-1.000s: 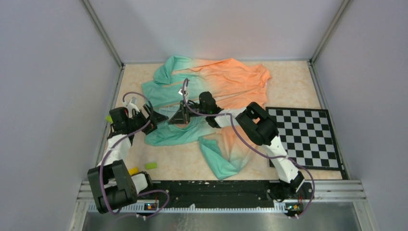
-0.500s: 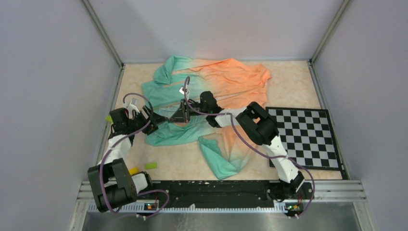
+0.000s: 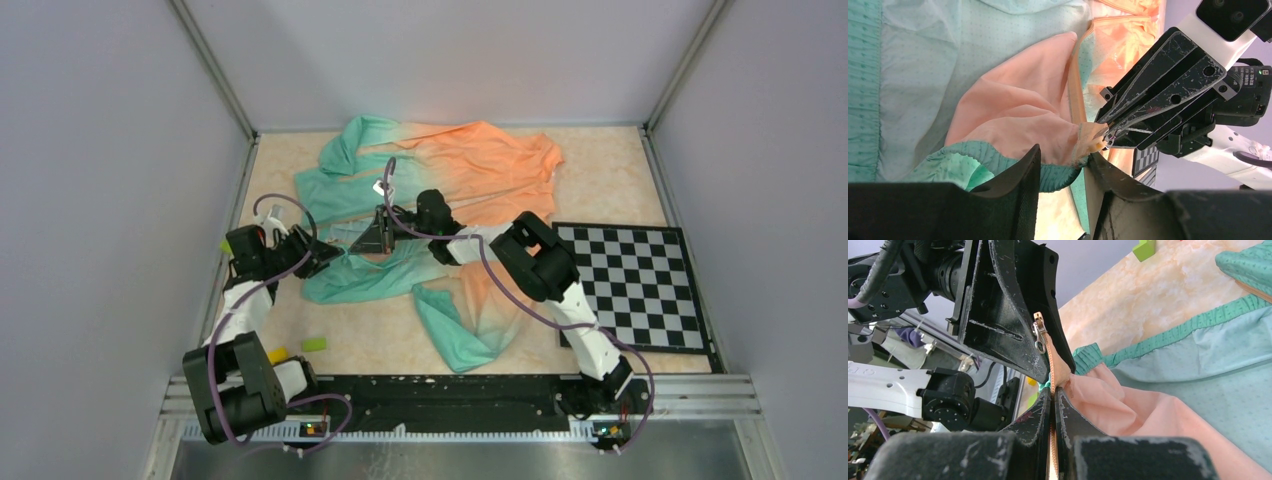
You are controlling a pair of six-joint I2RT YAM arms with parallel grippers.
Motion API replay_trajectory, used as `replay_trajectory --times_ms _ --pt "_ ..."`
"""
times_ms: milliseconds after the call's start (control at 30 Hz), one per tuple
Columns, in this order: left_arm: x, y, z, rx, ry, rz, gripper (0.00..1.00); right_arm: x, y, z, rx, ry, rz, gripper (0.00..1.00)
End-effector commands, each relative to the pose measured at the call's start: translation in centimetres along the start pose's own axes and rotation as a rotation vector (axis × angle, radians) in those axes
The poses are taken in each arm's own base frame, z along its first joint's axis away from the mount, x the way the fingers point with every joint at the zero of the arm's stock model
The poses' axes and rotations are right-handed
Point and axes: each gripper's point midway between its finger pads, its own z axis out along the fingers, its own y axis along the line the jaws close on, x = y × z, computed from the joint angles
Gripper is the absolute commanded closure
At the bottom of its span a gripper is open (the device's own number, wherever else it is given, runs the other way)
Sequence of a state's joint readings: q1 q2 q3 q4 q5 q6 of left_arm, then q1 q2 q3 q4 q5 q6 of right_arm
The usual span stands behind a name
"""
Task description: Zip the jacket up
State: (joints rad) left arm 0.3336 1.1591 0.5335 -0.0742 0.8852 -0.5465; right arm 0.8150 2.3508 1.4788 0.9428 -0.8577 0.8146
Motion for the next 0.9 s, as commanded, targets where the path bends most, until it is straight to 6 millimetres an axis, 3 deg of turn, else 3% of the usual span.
replay_trajectory --times_ms 0,100,200,333,500,667,867 --pt "-1.6 -1.0 -0.2 0.028 -0.039 0.053 0.62 -0.9 0.4 0.2 -0.030 -0.033 -0.045 1.00" --pt "-2.1 -0.6 -0.2 -0.006 -0.051 0.053 0.75 -0.6 0.1 0.1 -0.020 -0.032 -0.041 1.00" --pt "-2.6 1.6 -0.4 -0.167 -0.038 -0.004 1.00 -0.5 -0.8 0.1 0.028 -0.024 -0.049 1.00" --pt "-1.1 6.0 -0.8 -0.408 0.074 -0.160 1.00 -0.7 -3.1 -0.2 0.192 0.012 -0.072 0.84" --pt "0.7 9.0 -0.4 -0.521 0.183 -0.273 1.00 -2.5 -6.3 -0.7 0.444 0.062 -0.225 0.65" --pt "0.9 9.8 0.1 -0.521 0.188 -0.277 1.00 -3.6 -9.0 -0.7 0.595 0.131 -0.350 0.48" --pt "1.3 9.3 1.2 -0.422 0.212 -0.241 1.00 -4.5 -12.4 -0.1 0.710 0.215 -0.490 0.39"
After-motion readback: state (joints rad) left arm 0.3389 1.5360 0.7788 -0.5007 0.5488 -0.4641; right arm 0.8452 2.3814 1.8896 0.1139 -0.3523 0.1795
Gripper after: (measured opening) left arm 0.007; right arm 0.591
